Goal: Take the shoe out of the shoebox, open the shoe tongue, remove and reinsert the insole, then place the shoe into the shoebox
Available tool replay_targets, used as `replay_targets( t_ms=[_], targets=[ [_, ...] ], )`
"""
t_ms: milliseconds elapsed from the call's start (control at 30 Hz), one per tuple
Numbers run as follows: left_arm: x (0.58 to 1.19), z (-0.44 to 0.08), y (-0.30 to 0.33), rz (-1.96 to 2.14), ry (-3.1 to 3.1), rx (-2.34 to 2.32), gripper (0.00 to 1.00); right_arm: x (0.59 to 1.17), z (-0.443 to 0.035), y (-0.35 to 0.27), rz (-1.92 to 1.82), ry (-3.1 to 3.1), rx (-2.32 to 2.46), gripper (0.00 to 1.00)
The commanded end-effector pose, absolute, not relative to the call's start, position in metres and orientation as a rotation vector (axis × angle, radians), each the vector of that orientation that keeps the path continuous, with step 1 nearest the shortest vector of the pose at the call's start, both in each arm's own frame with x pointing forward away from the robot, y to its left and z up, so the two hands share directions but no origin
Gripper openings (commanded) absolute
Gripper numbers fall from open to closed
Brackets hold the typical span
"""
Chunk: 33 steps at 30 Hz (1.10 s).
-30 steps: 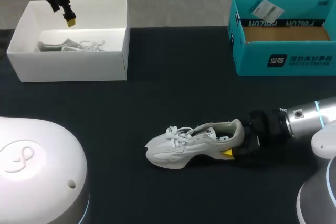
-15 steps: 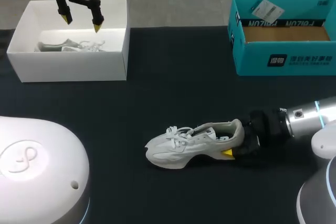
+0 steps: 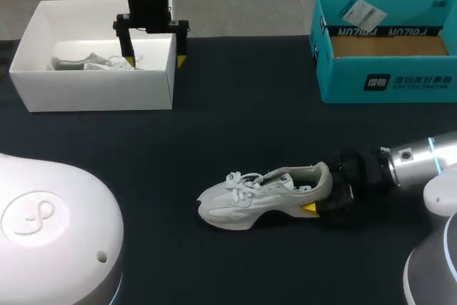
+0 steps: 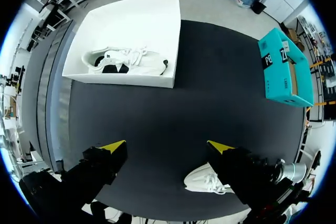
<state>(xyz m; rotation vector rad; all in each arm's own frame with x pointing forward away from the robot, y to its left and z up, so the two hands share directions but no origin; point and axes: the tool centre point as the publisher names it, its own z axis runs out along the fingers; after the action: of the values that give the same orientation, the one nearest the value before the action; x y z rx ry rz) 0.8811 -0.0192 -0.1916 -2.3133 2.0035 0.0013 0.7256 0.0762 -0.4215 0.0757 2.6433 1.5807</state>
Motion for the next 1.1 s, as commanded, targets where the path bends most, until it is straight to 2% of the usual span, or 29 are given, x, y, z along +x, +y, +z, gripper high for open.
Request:
replay_targets(
  t_ms=[33,633,1100],
  targets=[
    [0.866,-0.198,-0.033,-0.051,1.910,-2.375,1.00,0.725,-0.422,0.077,1.576,2.643,0.077,0.00],
    [0.829,-0.242,-0.108,0.049,2.229,-2.208,1.00,0.725,-0.422,0.077,1.576,2.643,0.077,0.00],
    [0.829,-0.242,-0.108,0.049,2.229,-2.208,1.00,0.725,-0.422,0.077,1.576,2.643,0.077,0.00]
  ],
)
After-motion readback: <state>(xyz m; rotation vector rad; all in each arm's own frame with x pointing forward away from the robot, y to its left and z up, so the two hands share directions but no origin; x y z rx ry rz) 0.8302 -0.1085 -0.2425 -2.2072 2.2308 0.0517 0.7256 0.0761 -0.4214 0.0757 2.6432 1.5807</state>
